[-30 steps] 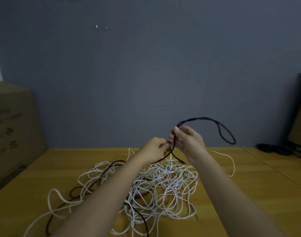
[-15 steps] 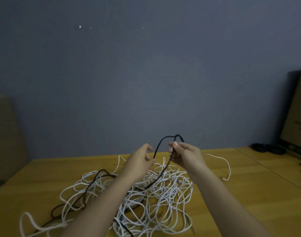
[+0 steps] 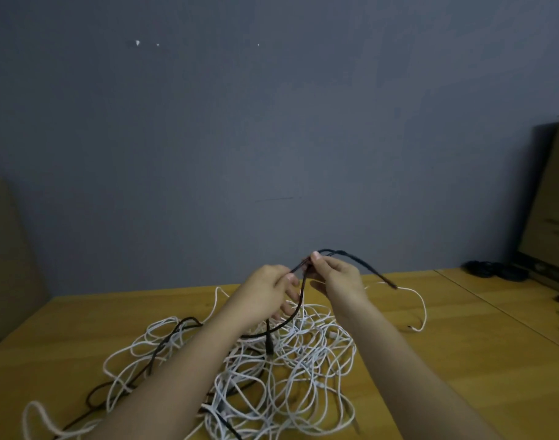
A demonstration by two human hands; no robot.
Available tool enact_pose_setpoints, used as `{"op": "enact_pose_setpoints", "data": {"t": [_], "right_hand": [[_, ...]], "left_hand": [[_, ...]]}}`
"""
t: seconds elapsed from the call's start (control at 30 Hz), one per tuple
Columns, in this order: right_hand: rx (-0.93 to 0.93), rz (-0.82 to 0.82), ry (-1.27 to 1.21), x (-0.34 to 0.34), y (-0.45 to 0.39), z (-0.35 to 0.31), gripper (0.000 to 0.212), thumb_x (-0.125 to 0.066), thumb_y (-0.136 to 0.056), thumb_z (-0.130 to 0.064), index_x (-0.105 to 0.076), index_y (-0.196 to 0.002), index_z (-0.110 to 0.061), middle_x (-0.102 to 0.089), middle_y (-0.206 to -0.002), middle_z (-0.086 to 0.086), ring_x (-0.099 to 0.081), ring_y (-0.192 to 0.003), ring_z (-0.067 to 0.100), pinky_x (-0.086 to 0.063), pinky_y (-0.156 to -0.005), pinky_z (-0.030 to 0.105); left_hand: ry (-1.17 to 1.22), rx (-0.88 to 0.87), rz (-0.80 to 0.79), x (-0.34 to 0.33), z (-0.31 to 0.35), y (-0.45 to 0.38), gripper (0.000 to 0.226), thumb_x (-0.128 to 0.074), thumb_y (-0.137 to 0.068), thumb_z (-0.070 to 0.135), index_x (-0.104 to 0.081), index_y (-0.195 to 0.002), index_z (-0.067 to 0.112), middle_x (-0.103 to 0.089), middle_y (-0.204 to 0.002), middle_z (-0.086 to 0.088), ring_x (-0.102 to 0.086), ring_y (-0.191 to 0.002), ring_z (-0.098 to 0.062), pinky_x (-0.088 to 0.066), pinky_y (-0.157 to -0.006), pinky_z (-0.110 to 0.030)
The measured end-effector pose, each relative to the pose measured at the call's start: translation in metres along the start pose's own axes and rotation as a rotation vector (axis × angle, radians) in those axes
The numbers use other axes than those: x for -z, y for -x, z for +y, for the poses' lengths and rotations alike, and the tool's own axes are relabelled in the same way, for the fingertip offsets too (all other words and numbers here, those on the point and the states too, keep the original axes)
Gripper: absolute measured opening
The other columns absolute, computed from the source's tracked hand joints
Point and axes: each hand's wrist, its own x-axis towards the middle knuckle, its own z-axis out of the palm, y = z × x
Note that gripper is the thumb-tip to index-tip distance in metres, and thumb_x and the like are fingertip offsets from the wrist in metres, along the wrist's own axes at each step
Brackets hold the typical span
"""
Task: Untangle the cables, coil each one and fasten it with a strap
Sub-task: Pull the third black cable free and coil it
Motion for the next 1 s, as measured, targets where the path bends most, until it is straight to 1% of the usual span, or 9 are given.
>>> {"op": "enact_pose_setpoints", "data": {"t": [0.1,0.2,0.3,0.43,0.6,0.7,0.8,0.9,1.0], "right_hand": [[0.011,-0.042,-0.101,0.006,0.004,-0.001,0.013,-0.056,-0.094,-0.004,-0.060,-0.105,-0.001,-0.059,-0.069,0.007,-0.059,-0.065,0.018,-0.054,-0.066,0.024],[0.003,-0.174,-0.139,0.020,0.012,-0.001,0.024,-0.053,-0.094,0.000,-0.048,-0.115,-0.012,-0.061,-0.065,0.007,-0.063,-0.067,0.024,-0.057,-0.069,0.031],[0.155,-0.208,0.100,0.031,0.019,-0.005,0.029,-0.048,-0.096,0.000,-0.043,-0.117,-0.020,-0.069,-0.071,0.005,-0.070,-0.079,0.021,-0.058,-0.078,0.032],[0.326,-0.211,0.293,0.030,0.024,-0.012,0.035,-0.046,-0.097,-0.001,-0.037,-0.117,-0.028,-0.073,-0.085,0.002,-0.068,-0.084,0.016,-0.053,-0.087,0.033],[0.556,-0.154,0.651,0.012,0.026,-0.011,0.058,-0.049,-0.097,-0.009,-0.019,-0.142,-0.031,-0.069,-0.082,-0.008,-0.059,-0.072,0.006,-0.048,-0.070,0.027],[0.584,-0.130,0.676,0.006,0.029,-0.016,0.043,-0.049,-0.097,-0.009,-0.036,-0.135,-0.024,-0.069,-0.098,-0.014,-0.061,-0.084,0.003,-0.050,-0.076,0.026],[0.674,-0.108,0.713,0.003,0.032,-0.021,0.034,-0.050,-0.094,-0.004,-0.056,-0.123,-0.020,-0.070,-0.109,-0.005,-0.064,-0.101,0.014,-0.052,-0.085,0.034],[0.745,-0.146,0.784,0.000,0.032,-0.021,0.035,-0.054,-0.093,-0.004,-0.061,-0.125,-0.016,-0.062,-0.110,-0.001,-0.059,-0.098,0.018,-0.048,-0.082,0.030],[0.731,-0.135,0.648,-0.006,0.032,-0.016,0.030,-0.057,-0.093,-0.009,-0.061,-0.120,-0.018,-0.053,-0.104,-0.004,-0.057,-0.093,0.011,-0.051,-0.079,0.023]], "left_hand": [[0.063,0.044,0.172,0.014,0.004,-0.011,0.022,-0.035,-0.103,0.017,-0.056,-0.097,0.013,-0.065,-0.075,0.002,-0.059,-0.045,-0.008,-0.047,-0.043,-0.021],[0.091,0.050,0.325,0.029,0.005,-0.019,0.014,-0.038,-0.102,0.016,-0.052,-0.102,0.021,-0.066,-0.083,0.000,-0.062,-0.056,-0.012,-0.049,-0.048,-0.024],[0.027,0.032,0.318,0.035,0.004,-0.021,0.012,-0.045,-0.099,0.014,-0.050,-0.096,0.025,-0.067,-0.091,-0.001,-0.063,-0.074,-0.019,-0.050,-0.064,-0.032],[-0.143,-0.016,0.207,0.022,0.007,-0.018,0.011,-0.062,-0.091,0.012,-0.069,-0.097,0.018,-0.065,-0.092,0.005,-0.059,-0.089,-0.013,-0.043,-0.080,-0.022],[-0.111,-0.020,0.216,0.006,0.022,-0.005,0.023,-0.055,-0.092,0.013,-0.070,-0.076,0.022,-0.058,-0.057,0.009,-0.051,-0.058,-0.013,-0.038,-0.054,-0.022],[0.383,0.103,0.152,0.009,0.038,0.003,0.033,-0.039,-0.095,0.000,-0.066,-0.084,0.014,-0.067,-0.081,-0.006,-0.064,-0.065,-0.013,-0.052,-0.065,-0.023],[0.703,0.129,0.096,0.016,0.049,0.009,0.020,-0.038,-0.101,0.013,-0.058,-0.096,0.012,-0.067,-0.093,-0.010,-0.068,-0.076,-0.017,-0.056,-0.072,-0.028],[0.676,0.097,0.100,0.020,0.053,0.012,0.020,-0.049,-0.099,0.031,-0.052,-0.106,0.012,-0.065,-0.104,-0.010,-0.068,-0.088,-0.024,-0.058,-0.079,-0.034],[0.634,0.071,0.219,0.022,0.054,0.011,0.013,-0.043,-0.102,0.016,-0.051,-0.093,0.013,-0.065,-0.099,-0.015,-0.066,-0.083,-0.025,-0.054,-0.078,-0.033]]}}
